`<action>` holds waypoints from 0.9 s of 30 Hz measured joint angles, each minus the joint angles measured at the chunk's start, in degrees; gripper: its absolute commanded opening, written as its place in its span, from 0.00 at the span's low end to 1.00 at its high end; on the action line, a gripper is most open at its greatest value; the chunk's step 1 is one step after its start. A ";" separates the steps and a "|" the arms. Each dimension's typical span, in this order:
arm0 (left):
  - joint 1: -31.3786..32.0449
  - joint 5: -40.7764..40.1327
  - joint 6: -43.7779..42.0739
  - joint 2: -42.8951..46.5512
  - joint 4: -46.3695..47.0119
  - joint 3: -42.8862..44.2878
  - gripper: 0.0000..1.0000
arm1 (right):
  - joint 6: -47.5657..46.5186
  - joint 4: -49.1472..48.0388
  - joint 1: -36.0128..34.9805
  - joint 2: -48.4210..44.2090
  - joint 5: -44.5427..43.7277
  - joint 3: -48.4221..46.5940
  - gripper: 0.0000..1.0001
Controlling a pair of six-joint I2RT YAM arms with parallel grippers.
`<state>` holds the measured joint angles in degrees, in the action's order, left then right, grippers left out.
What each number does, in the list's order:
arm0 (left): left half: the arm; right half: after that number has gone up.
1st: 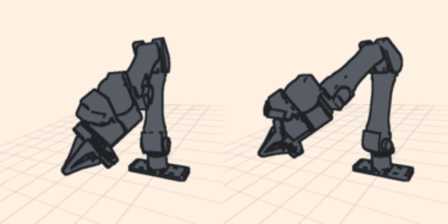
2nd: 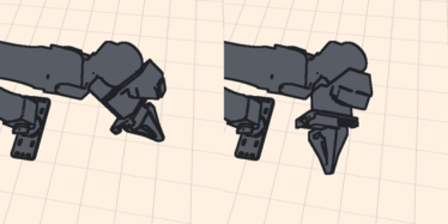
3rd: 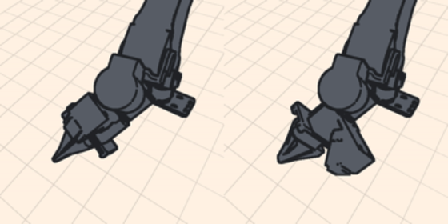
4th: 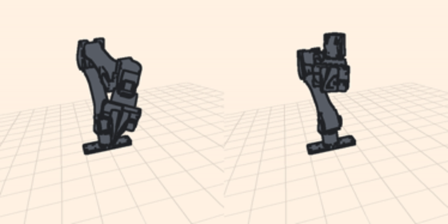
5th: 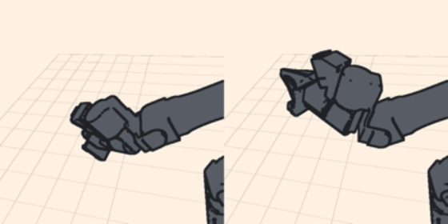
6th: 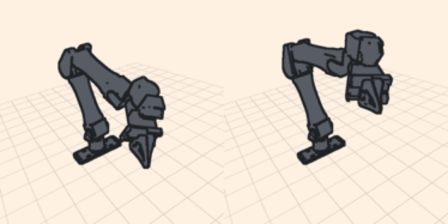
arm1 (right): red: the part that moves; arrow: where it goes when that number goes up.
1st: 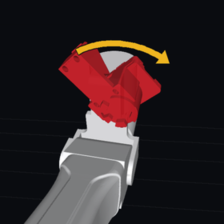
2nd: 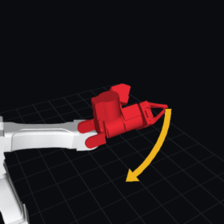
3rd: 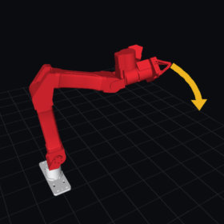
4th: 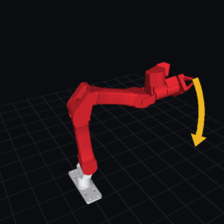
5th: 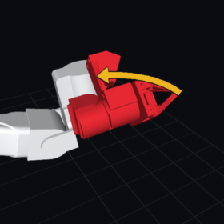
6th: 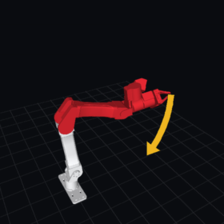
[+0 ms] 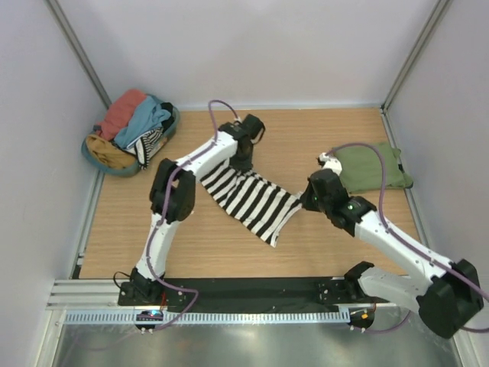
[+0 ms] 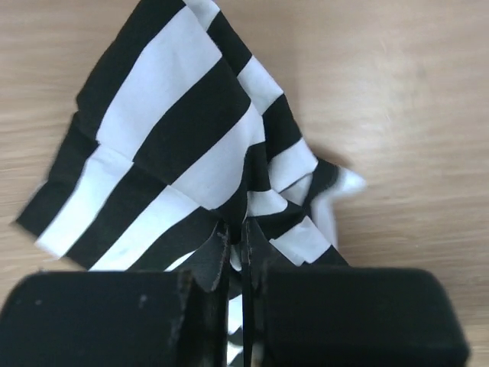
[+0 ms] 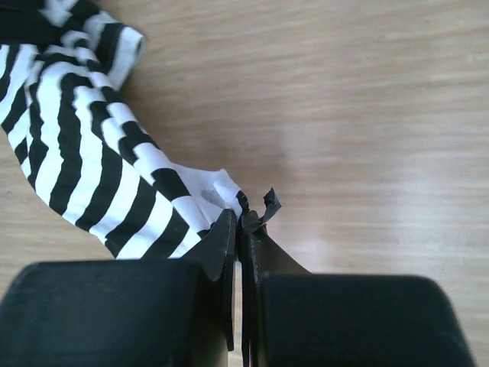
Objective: Fold and stack the tank tops
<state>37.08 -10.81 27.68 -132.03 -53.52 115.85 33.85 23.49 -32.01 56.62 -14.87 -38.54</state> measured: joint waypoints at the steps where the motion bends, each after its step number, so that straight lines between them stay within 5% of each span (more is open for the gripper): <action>1: -1.49 -0.57 0.52 2.16 0.02 -0.61 0.00 | -0.24 -0.31 0.31 3.17 0.04 -2.14 0.01; 7: -5.49 -10.49 2.95 16.98 1.27 1.64 0.00 | -2.49 -0.07 3.30 20.72 2.86 -23.50 0.01; 10: -4.94 -15.87 5.33 29.62 6.51 -4.07 0.02 | -3.67 -1.09 3.78 21.03 4.22 -31.39 0.01; 12: -4.26 -18.21 7.91 41.57 14.60 -15.85 0.28 | -4.20 -2.19 3.78 18.73 4.44 -32.94 0.01; 14: -3.50 -19.45 10.99 54.23 20.26 -30.60 0.77 | -4.70 -2.29 3.74 15.65 4.37 -32.54 0.01; 17: -2.97 -20.61 17.46 68.24 27.45 -51.08 0.94 | -5.05 -2.91 3.87 11.56 4.02 -28.22 0.01; 21: -2.97 -21.09 21.11 70.38 27.47 -64.19 0.95 | -5.03 -1.16 4.11 8.57 3.78 -19.17 0.01; 27: -2.82 -20.96 20.37 70.90 22.97 -62.93 0.95 | -4.57 1.90 4.17 4.70 3.52 -8.24 0.01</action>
<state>34.26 -31.77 48.05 -61.12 -30.55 52.93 29.28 25.39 -27.83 61.32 -11.35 -46.78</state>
